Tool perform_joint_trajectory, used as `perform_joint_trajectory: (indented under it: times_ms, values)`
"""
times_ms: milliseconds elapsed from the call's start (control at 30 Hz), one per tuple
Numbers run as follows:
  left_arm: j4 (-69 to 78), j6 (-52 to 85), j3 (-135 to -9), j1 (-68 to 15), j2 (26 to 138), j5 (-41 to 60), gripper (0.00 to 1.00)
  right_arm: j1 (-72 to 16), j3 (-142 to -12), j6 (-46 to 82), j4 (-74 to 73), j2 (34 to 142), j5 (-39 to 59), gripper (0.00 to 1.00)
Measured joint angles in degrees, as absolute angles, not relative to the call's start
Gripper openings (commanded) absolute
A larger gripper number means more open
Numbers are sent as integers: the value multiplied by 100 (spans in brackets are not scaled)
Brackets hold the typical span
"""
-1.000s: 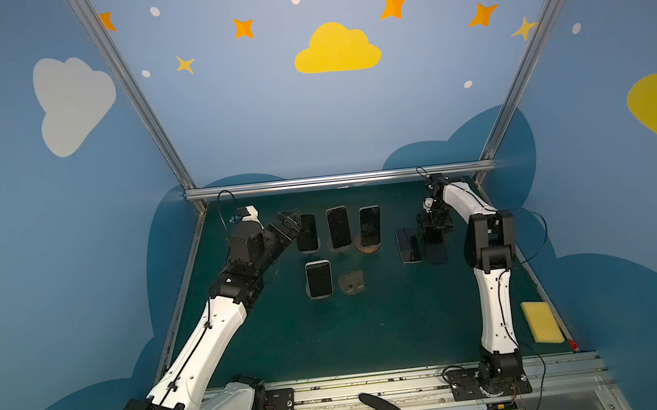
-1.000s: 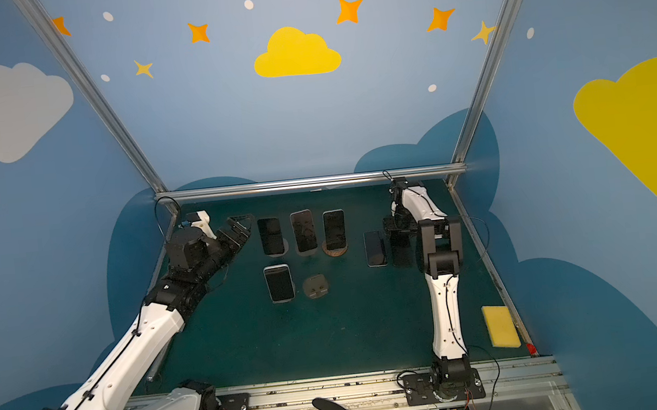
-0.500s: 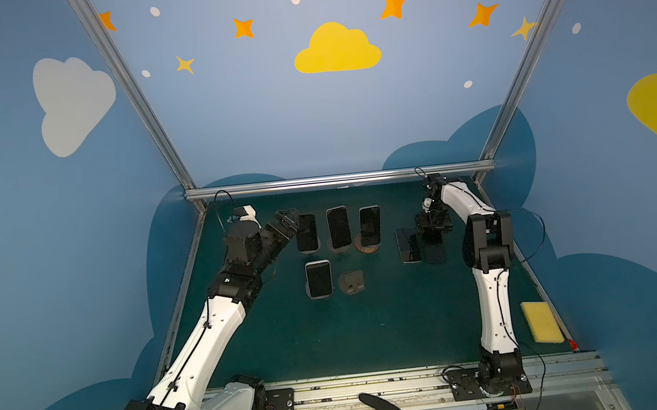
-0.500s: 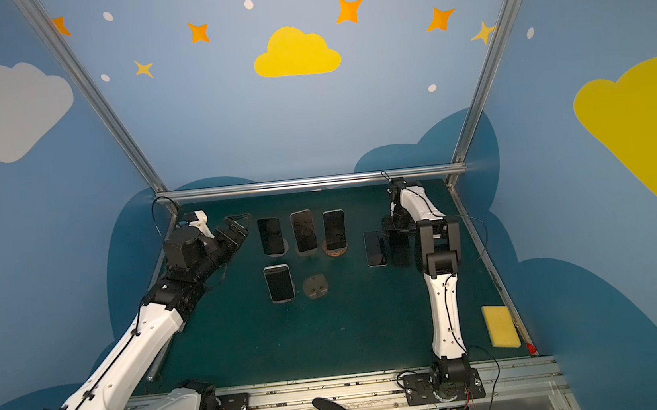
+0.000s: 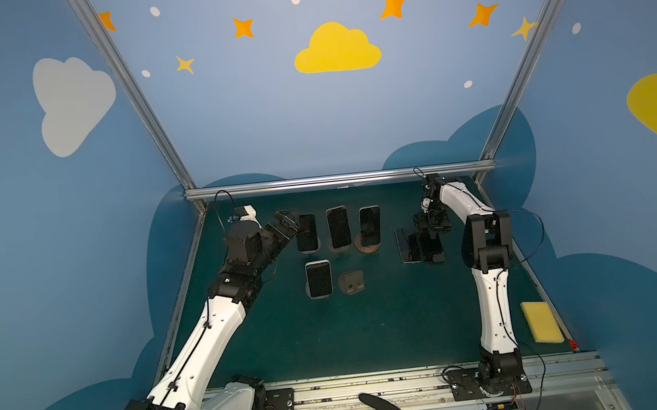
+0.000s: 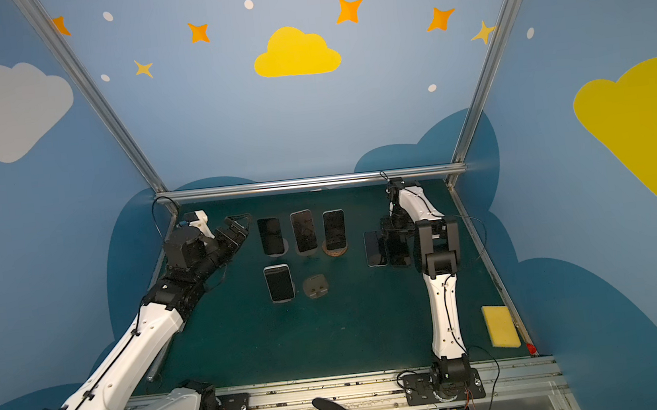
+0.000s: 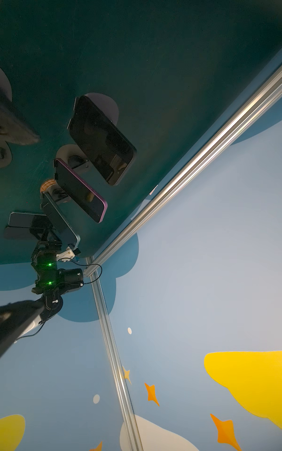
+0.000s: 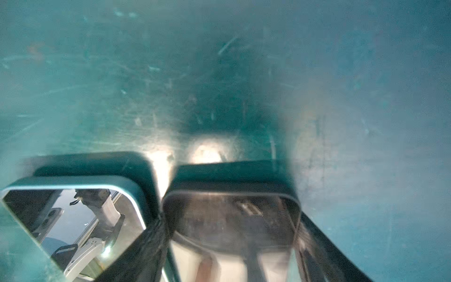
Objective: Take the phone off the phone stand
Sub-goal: 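Lower the dark phone flat beside the light-blue phone and open the right gripper, then raise the right gripper away while the left arm starts reaching forward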
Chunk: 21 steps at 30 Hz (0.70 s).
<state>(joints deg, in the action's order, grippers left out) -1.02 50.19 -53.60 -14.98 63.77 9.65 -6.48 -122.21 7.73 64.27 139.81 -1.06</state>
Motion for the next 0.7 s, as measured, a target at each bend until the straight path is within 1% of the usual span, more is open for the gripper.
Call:
perform_joint_trajectory:
  times_ms: [467,600,700]
  values:
    - [-102,5019,-5360,-1494,6379,1004,98,-620,-12368,950,6429,13941,-5,80]
    - [-102,5015,-5360,-1487,6405,1028,98,-622,-12381,1076,6445,13533,-202,80]
    - [-99,5009,-5360,-1483,6440,1046,98,-635,-12221,1223,6357,12827,-458,81]
